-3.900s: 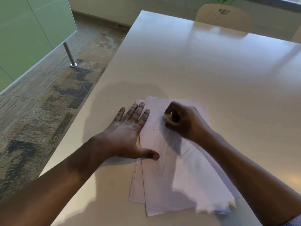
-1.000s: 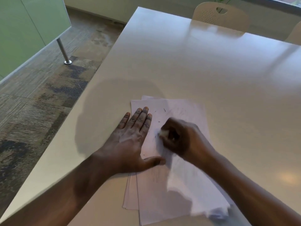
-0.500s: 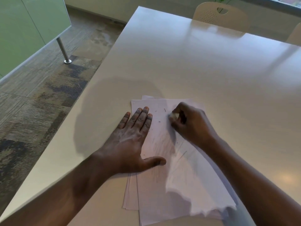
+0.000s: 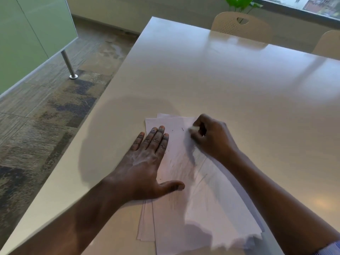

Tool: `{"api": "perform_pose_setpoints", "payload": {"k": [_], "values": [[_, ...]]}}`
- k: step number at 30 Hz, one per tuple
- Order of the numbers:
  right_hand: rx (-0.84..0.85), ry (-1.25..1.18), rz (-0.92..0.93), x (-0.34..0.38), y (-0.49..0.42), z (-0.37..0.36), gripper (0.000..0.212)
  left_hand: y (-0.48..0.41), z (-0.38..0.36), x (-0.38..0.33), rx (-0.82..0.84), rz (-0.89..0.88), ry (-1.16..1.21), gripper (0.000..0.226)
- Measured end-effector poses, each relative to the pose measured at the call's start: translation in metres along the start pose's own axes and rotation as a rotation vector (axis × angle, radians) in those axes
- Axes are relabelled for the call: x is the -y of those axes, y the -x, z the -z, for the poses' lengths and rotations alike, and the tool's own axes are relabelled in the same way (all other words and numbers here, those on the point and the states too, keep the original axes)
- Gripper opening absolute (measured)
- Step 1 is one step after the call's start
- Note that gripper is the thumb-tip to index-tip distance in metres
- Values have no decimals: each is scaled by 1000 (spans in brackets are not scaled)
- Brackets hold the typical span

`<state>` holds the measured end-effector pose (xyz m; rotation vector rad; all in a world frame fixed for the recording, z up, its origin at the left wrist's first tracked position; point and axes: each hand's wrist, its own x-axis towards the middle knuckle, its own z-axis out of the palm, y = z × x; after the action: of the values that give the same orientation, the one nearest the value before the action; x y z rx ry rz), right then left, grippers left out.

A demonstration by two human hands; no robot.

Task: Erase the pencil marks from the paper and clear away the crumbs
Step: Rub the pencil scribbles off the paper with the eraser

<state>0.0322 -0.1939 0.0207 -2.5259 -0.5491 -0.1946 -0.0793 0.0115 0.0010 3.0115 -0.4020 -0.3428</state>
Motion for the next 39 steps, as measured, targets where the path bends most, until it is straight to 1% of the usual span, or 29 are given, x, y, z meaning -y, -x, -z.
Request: {"api": "perform_pose_setpoints", "payload": {"k": [2,3,4,8,9,11,14,15,19,21,23,27,28,30,33,35,36,37,39], "values": [[91,-21,110,15,18,-4,10,-1,-1,1,-17,1,4,128],[121,-26,137,18,23,-5,10,-2,-1,1,-23,2,5,128],[113,-23,129,15,22,-5,10,-2,-2,1,-24,3,6,128],[-23,22,-77,-11,-11,4,11,-3,-4,1,-25,7,-3,129],[-39,8,-100,-13,-15,5,11,-3,-4,1,-25,7,-2,129],[-10,-17,-62,-4,-10,2,9,-2,-4,1,-20,7,2,128],[96,-6,74,9,10,-5,10,-2,-3,1,-26,6,11,127],[93,-1,64,7,9,-4,10,-3,-3,2,-29,7,10,127],[-34,10,-142,-16,-17,6,12,-2,-2,2,-7,4,-11,128],[-44,-1,-170,-16,-19,9,12,-3,-2,2,-5,4,-5,129],[-8,-9,-116,-5,-2,11,10,-2,-4,3,-10,0,8,129],[197,-55,91,26,63,10,12,-2,-5,3,-10,-6,9,126],[206,-42,115,26,68,10,12,-3,-5,3,-9,-8,5,126],[129,12,107,14,57,12,11,-3,-4,3,-6,-10,-1,125],[-21,37,-56,-16,23,23,9,-4,-4,4,-6,-12,3,126],[-62,19,-120,-23,15,26,9,-4,-4,4,-18,-15,9,128],[-51,4,-103,-19,18,24,8,-3,-5,4,-18,-15,11,129],[-18,-18,-43,-10,25,21,8,-4,-5,4,-19,-17,13,129],[113,-52,117,13,45,13,9,-4,-6,4,-18,-18,24,128]]}}
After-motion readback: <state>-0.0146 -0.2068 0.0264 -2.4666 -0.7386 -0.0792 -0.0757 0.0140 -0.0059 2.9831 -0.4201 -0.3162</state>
